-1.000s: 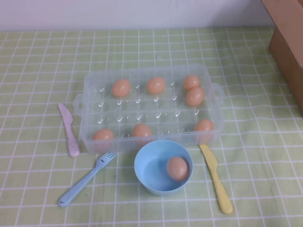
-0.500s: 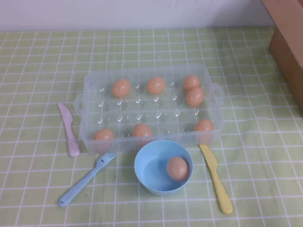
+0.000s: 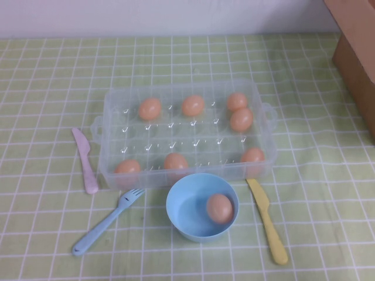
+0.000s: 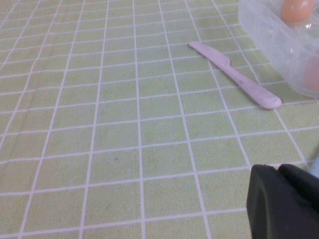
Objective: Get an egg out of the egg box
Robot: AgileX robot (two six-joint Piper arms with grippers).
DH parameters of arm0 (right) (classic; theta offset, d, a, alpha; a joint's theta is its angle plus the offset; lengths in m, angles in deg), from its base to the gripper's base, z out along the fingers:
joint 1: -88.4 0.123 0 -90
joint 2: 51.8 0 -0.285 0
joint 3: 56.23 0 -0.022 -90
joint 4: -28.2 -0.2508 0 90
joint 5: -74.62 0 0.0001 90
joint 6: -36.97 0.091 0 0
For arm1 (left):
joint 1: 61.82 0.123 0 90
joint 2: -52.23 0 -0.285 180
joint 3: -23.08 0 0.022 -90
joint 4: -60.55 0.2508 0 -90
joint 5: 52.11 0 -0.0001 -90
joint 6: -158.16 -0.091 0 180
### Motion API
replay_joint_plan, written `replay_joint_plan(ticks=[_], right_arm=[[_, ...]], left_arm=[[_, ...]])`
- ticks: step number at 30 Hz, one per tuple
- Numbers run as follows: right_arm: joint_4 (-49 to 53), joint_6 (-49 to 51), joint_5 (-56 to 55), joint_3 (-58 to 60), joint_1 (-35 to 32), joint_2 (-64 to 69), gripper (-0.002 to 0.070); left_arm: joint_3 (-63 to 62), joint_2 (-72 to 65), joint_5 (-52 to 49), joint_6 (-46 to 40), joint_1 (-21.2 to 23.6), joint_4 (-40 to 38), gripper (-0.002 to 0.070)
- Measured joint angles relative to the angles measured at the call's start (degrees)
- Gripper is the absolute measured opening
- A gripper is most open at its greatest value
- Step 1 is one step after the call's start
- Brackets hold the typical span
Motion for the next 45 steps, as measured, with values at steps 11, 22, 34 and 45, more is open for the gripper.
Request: replay_joint_plan(ticks=[11, 22, 34, 45], right_arm=[[24.7, -2.6, 27.0, -28.0, 0.0, 29.7, -0.0018], [32.3, -2.9, 34.7, -48.1, 0.2, 53.0, -0.0018], [47.1, 2.6, 37.8, -70.3, 15.1, 76.7, -0.0018], [48.2, 2.8, 37.8, -85.6, 24.4, 93.7, -0.0018]], left_arm=[[0.0, 0.0, 0.0, 0.0, 0.0, 0.0, -0.0004], [0.0, 0.0, 0.0, 0.0, 0.0, 0.0, -0.0004], [0.0, 0.0, 0.0, 0.0, 0.0, 0.0, -0.0004], [0.0, 0.0, 0.0, 0.0, 0.0, 0.0, -0.0004]])
